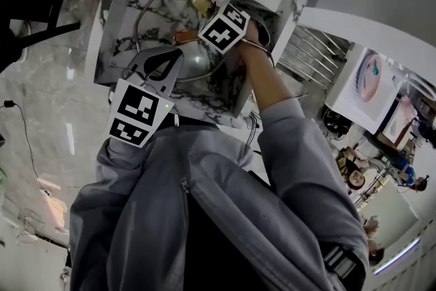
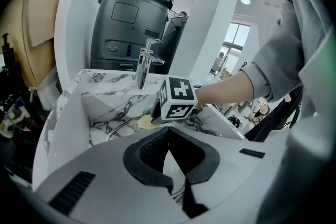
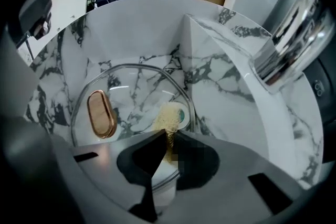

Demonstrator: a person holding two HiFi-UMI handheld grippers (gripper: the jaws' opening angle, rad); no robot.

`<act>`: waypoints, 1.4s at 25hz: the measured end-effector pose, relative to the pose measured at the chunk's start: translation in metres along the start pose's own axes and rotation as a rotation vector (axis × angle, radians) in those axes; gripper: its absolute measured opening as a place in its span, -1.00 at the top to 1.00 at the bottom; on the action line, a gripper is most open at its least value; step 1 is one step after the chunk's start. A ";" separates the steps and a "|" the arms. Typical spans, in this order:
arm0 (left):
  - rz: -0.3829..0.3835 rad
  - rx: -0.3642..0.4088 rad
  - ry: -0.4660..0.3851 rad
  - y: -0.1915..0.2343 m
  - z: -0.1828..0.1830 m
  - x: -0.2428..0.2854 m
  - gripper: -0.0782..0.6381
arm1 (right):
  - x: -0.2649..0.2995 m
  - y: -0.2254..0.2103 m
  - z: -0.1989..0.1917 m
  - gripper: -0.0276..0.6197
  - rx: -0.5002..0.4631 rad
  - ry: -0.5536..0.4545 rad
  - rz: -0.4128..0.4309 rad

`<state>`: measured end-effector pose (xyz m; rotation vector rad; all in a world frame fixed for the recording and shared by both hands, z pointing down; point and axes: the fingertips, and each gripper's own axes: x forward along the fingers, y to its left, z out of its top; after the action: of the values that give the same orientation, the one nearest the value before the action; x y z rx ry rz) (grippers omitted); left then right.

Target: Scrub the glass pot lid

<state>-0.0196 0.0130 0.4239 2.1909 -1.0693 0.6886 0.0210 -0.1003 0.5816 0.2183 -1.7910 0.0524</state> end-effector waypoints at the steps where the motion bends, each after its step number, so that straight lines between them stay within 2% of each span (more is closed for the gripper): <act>1: -0.002 0.002 -0.001 -0.002 0.000 0.000 0.74 | -0.003 0.006 -0.003 0.74 0.003 0.000 0.014; 8: -0.009 0.013 -0.014 -0.020 -0.001 0.000 0.74 | -0.018 0.079 -0.042 0.74 0.018 0.100 0.151; 14: -0.017 0.025 -0.018 -0.032 -0.001 -0.003 0.74 | -0.023 0.144 -0.063 0.74 -0.059 0.163 0.276; 20: -0.023 0.028 -0.021 -0.034 -0.001 -0.006 0.74 | -0.026 0.171 -0.073 0.74 -0.129 0.175 0.349; 22: -0.027 0.035 -0.025 -0.033 0.003 -0.006 0.74 | -0.031 0.161 -0.069 0.74 -0.069 0.144 0.328; 25: -0.027 0.041 -0.028 -0.029 0.006 -0.005 0.74 | -0.040 0.115 -0.056 0.74 0.071 0.083 0.209; 29: -0.041 0.045 -0.025 -0.026 0.011 0.000 0.74 | -0.044 0.052 -0.058 0.74 0.173 0.086 0.055; 32: -0.054 0.050 -0.021 -0.023 0.015 0.004 0.74 | -0.046 0.018 -0.053 0.74 0.264 0.067 -0.014; 35: -0.058 0.045 -0.017 -0.016 0.017 0.008 0.74 | -0.034 -0.008 -0.051 0.74 0.316 0.075 -0.067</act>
<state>0.0017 0.0049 0.4132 2.2608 -1.0035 0.6753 0.0791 -0.0961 0.5596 0.4959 -1.6929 0.2936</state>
